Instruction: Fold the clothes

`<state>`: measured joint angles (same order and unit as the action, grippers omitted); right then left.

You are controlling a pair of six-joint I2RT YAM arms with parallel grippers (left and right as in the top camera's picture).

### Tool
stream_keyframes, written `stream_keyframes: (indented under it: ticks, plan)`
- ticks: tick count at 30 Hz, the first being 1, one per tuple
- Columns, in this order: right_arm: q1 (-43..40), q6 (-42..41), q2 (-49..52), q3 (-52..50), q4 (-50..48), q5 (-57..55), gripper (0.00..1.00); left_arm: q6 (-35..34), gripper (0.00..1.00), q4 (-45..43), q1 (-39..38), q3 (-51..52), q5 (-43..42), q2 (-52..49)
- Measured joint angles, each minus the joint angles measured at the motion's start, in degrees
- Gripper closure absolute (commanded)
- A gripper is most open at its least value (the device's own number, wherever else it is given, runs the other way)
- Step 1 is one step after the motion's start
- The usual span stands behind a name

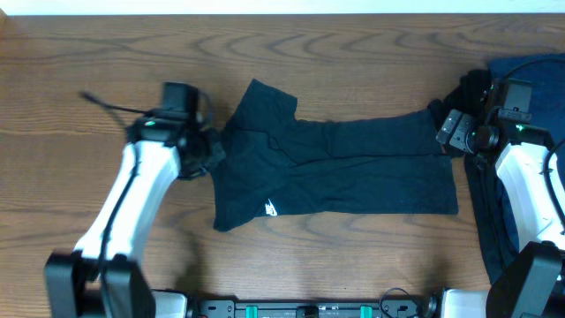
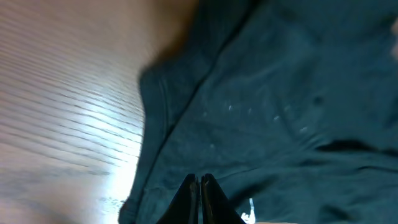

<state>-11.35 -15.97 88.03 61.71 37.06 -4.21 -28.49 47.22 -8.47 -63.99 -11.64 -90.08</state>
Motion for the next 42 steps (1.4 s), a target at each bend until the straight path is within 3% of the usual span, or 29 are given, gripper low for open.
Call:
stream_keyframes:
  ticks: [7,15,22,30,42]
  plan:
    - [0.0,0.0,0.0,0.0,0.0,-0.1,0.00,0.0,0.94,0.1,-2.1,0.3,0.0,-11.1]
    - [0.0,0.0,0.0,0.0,0.0,-0.2,0.01,0.0,0.94,-0.2,-2.1,0.7,0.0,-17.2]
    - [0.0,0.0,0.0,0.0,0.0,-0.2,0.01,0.0,0.94,0.1,-2.4,0.5,1.7,-17.5]
    - [0.0,0.0,0.0,0.0,0.0,-0.2,0.01,0.0,0.94,1.7,-2.3,0.4,9.6,-17.5]
    - [0.0,0.0,0.0,0.0,0.0,-0.2,0.01,-2.4,0.94,3.8,2.0,0.4,13.0,-18.0]
